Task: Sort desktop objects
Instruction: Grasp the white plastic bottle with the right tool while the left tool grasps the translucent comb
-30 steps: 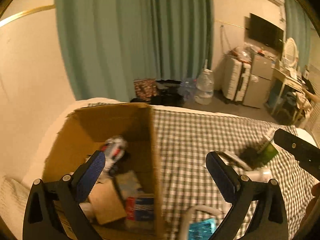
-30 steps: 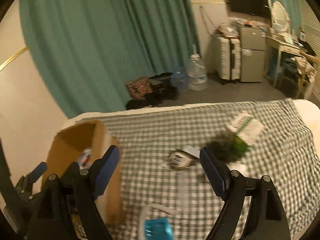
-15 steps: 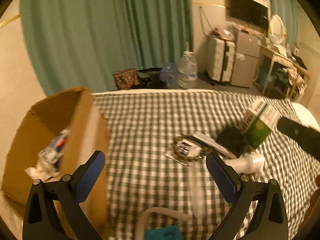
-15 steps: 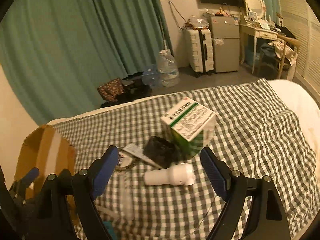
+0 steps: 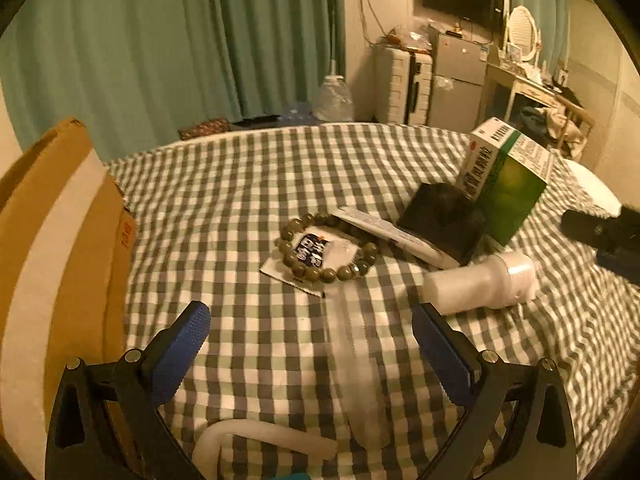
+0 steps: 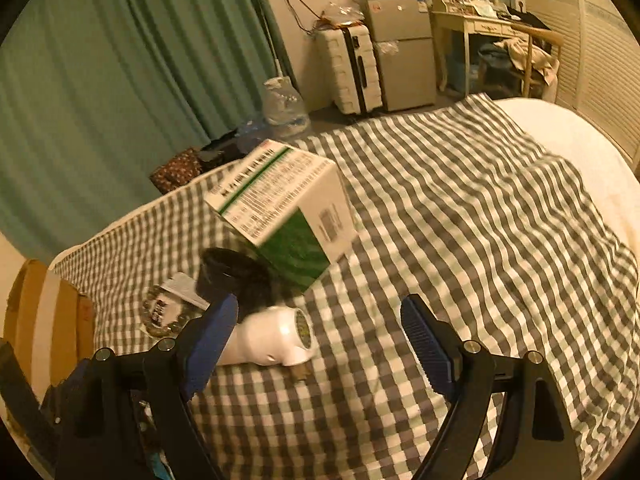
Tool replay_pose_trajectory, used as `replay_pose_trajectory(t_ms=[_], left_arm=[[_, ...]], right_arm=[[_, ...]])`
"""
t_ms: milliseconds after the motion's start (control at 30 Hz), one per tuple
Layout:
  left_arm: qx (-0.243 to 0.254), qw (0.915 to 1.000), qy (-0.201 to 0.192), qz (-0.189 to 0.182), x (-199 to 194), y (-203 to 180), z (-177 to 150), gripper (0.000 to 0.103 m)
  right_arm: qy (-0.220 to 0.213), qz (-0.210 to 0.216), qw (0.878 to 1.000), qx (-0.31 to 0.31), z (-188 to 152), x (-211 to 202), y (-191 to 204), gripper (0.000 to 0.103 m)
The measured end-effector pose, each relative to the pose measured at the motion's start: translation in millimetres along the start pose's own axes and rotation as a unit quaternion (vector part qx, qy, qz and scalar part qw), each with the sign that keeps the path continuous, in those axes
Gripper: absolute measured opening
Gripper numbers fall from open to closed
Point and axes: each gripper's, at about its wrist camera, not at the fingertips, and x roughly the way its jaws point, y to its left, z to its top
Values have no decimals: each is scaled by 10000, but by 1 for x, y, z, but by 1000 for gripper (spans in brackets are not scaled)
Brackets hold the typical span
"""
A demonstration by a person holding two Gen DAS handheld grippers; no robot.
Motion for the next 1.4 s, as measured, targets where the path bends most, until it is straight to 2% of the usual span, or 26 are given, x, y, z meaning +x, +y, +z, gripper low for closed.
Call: replay_pose_trajectory(t_ms=[300,433,533,633,733,767,933,1067,1200,1400], left_arm=[[-371,9974,470,392,15,33,-11,103],[-767,9954,577,21,17,39,-16,103],[-605,9963,608,-1,19,32,-18,103],[-335,9968,672,259,25,24,-20,103],[-104,9944,803,686,33,18,-22,103],[-88,9939,833,711,35,18,-24,103],[-388,9923,1023,578,42,26,-28,103],[-439,9914,1061,629,43,31,-30,103],[-375,9921,1040,601,41,32,-31,103],[-437,9952,850,230,43,16,-20,103]], right_arm=[[230,73,9982,-543,-24,17,34,85],[108,223,9961,-851,-29,21,47,92],[84,-19,9946,-1036,-31,28,54,95],[183,-20,9939,-1086,-31,36,55,95],[289,25,9934,-1110,-34,45,57,97],[322,-25,9928,-1156,-35,49,59,97],[395,114,9908,-1287,-39,56,68,98],[406,-36,9862,-1604,-43,62,77,103],[394,-225,9845,-1695,-44,75,79,102],[138,-266,9882,-1500,-43,61,65,100]])
